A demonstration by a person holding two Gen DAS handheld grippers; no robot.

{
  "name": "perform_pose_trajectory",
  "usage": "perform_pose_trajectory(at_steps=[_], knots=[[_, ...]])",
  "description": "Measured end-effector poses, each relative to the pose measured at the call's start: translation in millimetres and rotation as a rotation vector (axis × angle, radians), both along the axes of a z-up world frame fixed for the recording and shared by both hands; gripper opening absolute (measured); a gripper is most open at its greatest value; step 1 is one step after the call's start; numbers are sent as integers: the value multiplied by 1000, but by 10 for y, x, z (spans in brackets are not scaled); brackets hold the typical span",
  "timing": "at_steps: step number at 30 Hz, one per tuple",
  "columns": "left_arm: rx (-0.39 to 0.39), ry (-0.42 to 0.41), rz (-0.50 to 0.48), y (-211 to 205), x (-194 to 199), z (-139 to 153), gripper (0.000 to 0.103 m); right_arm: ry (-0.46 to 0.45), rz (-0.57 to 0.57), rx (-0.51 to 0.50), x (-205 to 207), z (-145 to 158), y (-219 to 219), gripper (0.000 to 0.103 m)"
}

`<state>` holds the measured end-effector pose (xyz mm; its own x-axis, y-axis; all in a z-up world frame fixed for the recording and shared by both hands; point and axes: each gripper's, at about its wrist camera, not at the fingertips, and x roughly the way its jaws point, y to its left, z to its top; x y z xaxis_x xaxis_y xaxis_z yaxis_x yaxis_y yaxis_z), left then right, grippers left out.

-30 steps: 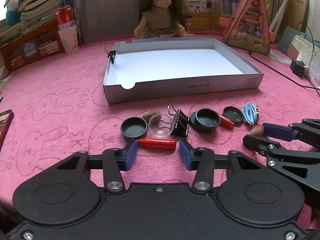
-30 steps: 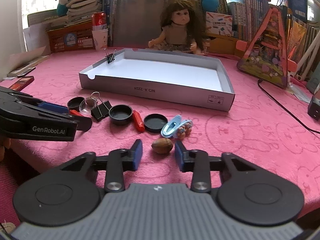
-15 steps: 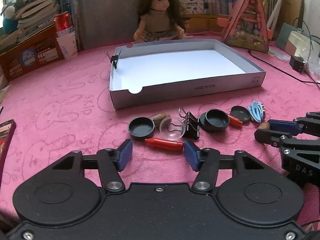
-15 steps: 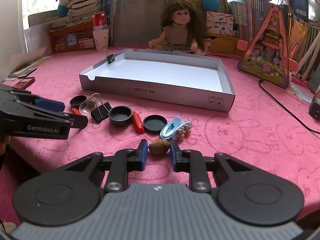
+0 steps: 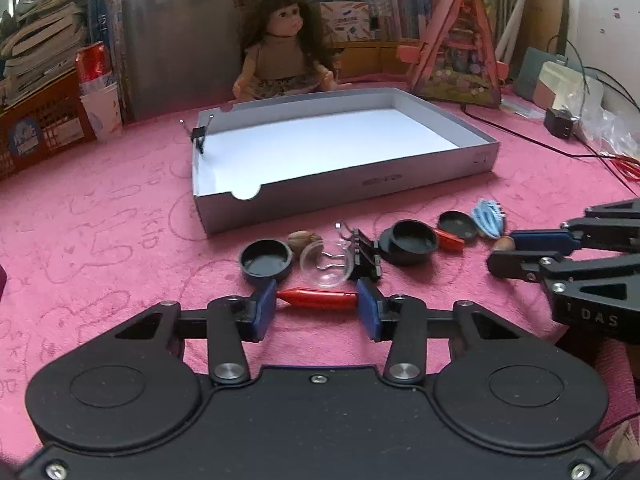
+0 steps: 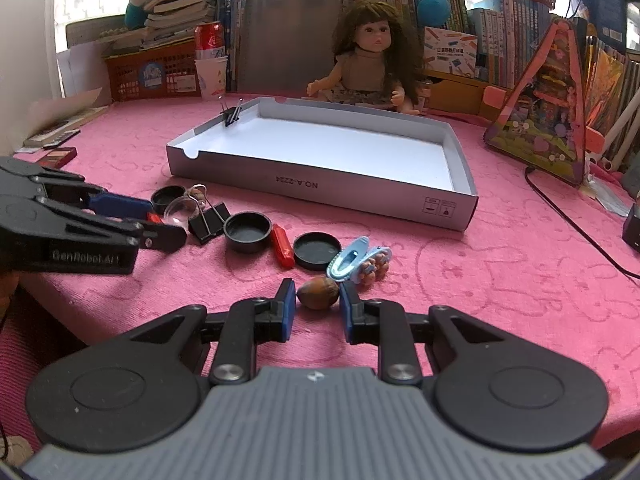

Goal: Organize rigid objects
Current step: 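Close the right gripper on the brown nut while the left gripper grasps the red crayon, then carry the nut with the right gripper while the left carries the crayon into the tray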

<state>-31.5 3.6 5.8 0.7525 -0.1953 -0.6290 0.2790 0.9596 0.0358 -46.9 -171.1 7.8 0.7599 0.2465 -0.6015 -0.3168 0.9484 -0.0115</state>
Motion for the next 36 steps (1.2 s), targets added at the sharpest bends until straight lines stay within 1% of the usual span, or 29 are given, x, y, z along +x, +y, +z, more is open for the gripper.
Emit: perform_pose_trajectory(at_steps=[6,11,16,18,22,25,30,36], knots=[[-19,-36,2,-39,-50,180,42,-5,-5,19,19,88,-6,28],[-55,-37,18,5,64,373,42,1,-52,60,151,211,-102,28],[-84,-5,61,74,404,552,42,10,-90,116,400,388,-230,28],[-91,12,85,103,574,604,42,20,-102,137,555,455,-279,28],[-105,24,93,106,918,698,42,58,-100,145,909,526,-308,28],[-107,75,103,76,1230,691,42,107,-95,127,1217,544,-295,28],[-133,216,139,80,1718,559,42,250,-110,150,1712,502,-319,28],[-93,282,176,60,1958,323,42,342,-126,125,1990,396,-291,28]])
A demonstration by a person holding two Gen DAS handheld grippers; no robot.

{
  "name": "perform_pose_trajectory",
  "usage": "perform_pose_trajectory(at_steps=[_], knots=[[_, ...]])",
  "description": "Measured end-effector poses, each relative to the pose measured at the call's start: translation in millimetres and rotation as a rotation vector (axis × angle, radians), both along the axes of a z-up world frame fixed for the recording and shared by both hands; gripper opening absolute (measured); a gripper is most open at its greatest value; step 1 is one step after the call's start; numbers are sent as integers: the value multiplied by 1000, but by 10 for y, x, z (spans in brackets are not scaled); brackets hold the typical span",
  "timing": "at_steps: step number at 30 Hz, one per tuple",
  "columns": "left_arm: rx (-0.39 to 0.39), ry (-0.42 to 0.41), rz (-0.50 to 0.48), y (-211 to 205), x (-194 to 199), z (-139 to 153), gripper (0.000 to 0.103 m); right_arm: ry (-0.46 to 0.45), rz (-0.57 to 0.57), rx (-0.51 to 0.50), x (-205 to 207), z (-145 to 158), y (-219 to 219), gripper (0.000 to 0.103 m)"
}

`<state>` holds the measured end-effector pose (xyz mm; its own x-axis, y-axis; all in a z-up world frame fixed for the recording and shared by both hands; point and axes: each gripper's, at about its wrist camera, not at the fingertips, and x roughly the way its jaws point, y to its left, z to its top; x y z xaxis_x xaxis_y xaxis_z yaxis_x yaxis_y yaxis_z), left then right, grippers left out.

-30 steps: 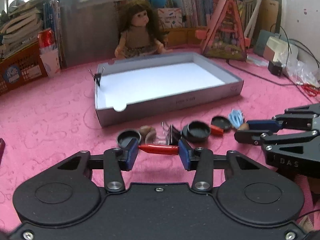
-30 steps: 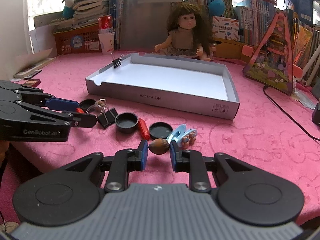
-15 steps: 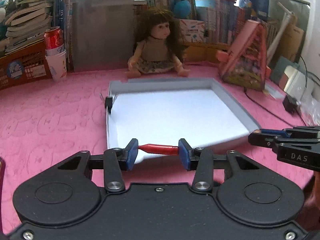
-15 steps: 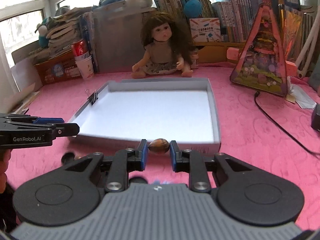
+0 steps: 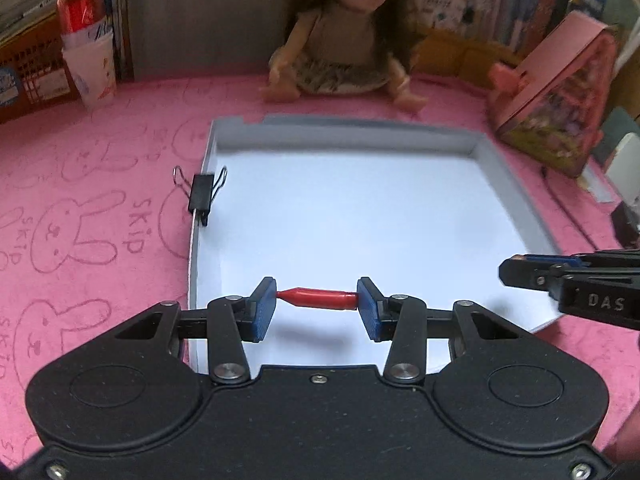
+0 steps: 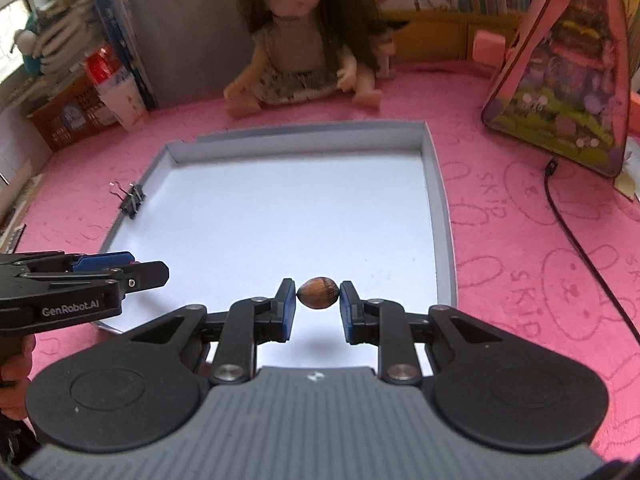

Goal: Organize rigid objects
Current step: 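Carry the nut with the right gripper while the left carries the crayon into the tray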

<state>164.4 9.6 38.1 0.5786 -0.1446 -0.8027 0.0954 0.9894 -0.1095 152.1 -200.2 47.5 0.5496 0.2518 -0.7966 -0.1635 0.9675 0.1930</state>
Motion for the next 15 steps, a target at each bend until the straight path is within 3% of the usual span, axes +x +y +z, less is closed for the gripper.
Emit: perform_pose_trajectory(at_steps=[4,15], knots=[[5,30,10,-12,43,-100,42,33,2,-33,88,-68,40,29],[42,18,0,-84,31,-123,42,77,11,-67,149,-178,112,34]])
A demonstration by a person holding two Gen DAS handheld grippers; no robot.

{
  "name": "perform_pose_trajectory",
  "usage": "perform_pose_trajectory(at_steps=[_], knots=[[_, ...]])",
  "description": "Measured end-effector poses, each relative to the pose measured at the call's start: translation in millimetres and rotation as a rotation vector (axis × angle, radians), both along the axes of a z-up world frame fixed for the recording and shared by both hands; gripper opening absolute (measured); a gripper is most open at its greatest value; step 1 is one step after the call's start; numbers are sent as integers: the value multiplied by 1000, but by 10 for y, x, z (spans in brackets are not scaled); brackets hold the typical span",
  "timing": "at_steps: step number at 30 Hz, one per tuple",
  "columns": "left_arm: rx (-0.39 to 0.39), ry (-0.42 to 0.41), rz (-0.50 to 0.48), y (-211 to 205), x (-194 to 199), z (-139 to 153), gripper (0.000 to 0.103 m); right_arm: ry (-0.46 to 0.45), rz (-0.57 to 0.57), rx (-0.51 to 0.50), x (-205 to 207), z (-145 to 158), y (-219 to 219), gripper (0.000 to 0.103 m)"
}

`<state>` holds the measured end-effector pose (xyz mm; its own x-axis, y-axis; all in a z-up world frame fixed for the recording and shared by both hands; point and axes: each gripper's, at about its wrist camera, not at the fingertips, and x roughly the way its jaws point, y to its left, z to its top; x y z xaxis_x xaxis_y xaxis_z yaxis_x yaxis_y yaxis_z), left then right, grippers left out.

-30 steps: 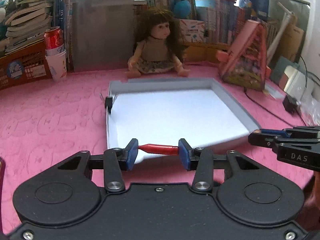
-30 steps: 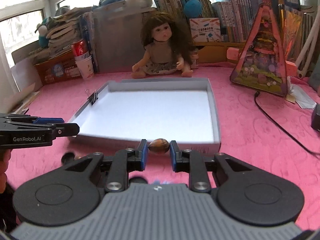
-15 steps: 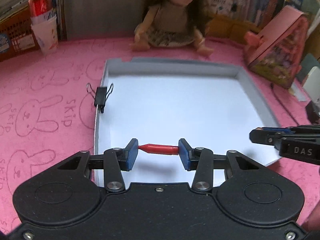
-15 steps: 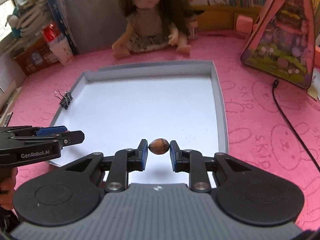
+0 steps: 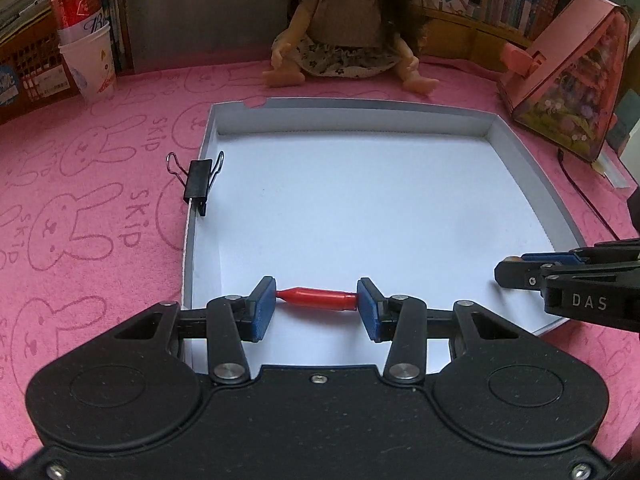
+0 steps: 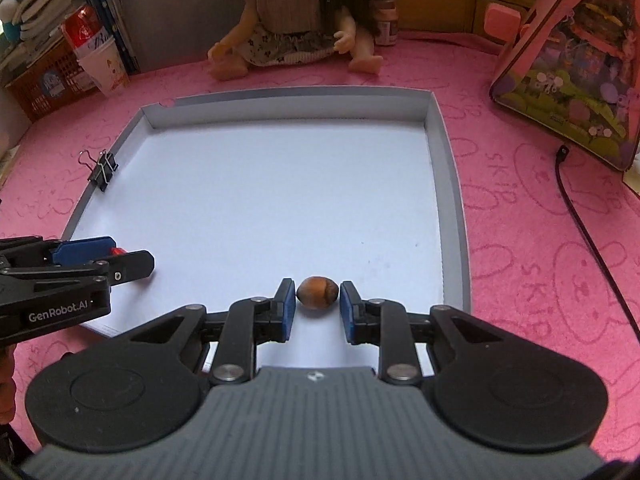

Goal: Organize rigid objects
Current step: 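Carry the nut with the right gripper while the left carries the crayon into the tray, then open the right gripper to drop the nut while the left releases the crayon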

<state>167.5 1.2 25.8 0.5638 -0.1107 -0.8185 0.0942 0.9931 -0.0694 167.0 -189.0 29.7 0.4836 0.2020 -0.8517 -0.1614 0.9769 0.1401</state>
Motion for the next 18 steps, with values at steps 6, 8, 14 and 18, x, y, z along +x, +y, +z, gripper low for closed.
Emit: perform_pose_trajectory(at_steps=[6,8,14,18], knots=[[-10,-22,-7,2,-74,91,57,-34,9,21,-25,66,-7,53],[-10,-43,-7,10,-121,148,64,-57,11,22,-64,118,-9,61],[-11,-157,-50,42,-420,303,83,-174,52,43,-307,266,-22,77],[-36,-209,-69,106,-644,335,86,-270,104,20,-542,316,-15,84]])
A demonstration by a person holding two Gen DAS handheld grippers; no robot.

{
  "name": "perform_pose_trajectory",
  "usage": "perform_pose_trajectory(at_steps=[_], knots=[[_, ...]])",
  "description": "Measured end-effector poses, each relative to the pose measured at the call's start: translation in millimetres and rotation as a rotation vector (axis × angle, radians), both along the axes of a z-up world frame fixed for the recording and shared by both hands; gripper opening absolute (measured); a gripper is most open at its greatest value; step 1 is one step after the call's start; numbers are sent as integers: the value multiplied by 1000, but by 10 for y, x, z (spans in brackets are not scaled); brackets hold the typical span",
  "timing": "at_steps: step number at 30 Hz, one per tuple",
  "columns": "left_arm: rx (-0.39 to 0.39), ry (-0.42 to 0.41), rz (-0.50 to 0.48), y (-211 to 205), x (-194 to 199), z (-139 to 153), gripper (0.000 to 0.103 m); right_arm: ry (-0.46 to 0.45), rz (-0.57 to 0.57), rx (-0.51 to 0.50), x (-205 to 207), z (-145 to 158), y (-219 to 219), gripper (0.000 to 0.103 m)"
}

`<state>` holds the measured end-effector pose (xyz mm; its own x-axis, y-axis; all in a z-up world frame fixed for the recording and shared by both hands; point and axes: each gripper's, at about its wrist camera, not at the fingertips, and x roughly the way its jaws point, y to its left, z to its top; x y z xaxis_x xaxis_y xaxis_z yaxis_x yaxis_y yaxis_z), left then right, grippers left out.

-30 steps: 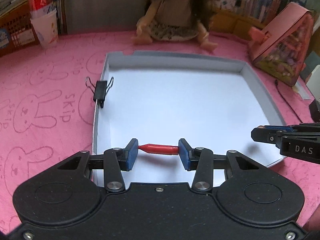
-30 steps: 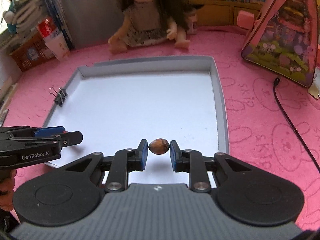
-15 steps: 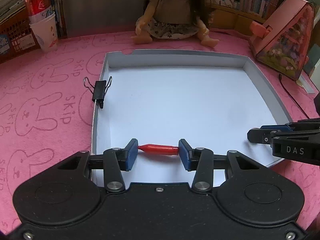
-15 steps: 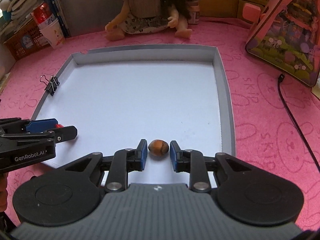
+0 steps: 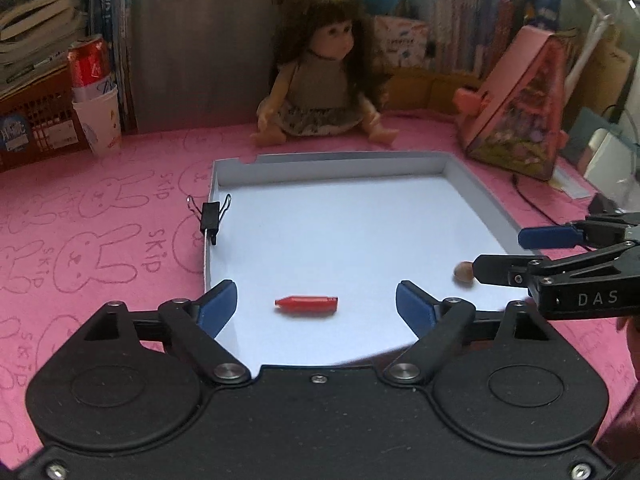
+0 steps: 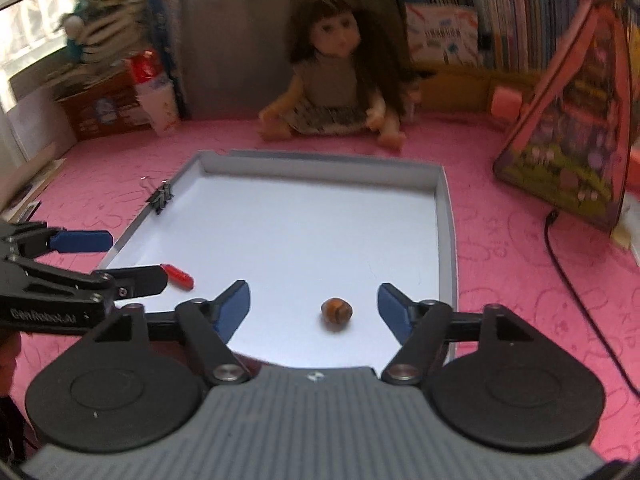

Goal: Organize rigid objects
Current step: 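Open the right gripper to drop the nut while the left releases the crayon, then move both grippers back out of the tray toward the remaining objects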

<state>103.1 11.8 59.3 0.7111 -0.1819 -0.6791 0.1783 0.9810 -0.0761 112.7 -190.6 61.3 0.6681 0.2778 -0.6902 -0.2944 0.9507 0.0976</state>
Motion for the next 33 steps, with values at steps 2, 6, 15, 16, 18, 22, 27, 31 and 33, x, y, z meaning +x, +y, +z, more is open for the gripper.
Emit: perform_pose_trajectory(at_steps=[2,6,15,16,18,22,27,31,33], knots=[[-11,-21,-7,38,-119,-9,86,-50,24,-19,-122,11,0,85],[-32,-41,-2,133,-343,-78,86,-125,59,-47,-367,-5,-20,88],[-43,-47,-5,255,-752,-269,86,-221,111,-84,-814,-160,-114,91],[-35,-54,-5,264,-793,-281,86,-224,121,-83,-850,-179,-125,91],[-17,-75,-8,276,-889,-300,86,-223,141,-85,-913,-210,-154,91],[26,-94,-13,276,-1029,-322,76,-205,166,-86,-992,-264,-212,90],[36,-78,-23,281,-1107,-369,61,-176,219,-68,-1087,-326,-231,83],[38,-66,-32,267,-1132,-403,53,-175,261,-98,-1149,-367,-162,76],[41,-60,-29,262,-1130,-415,47,-178,279,-118,-1175,-383,-130,73]])
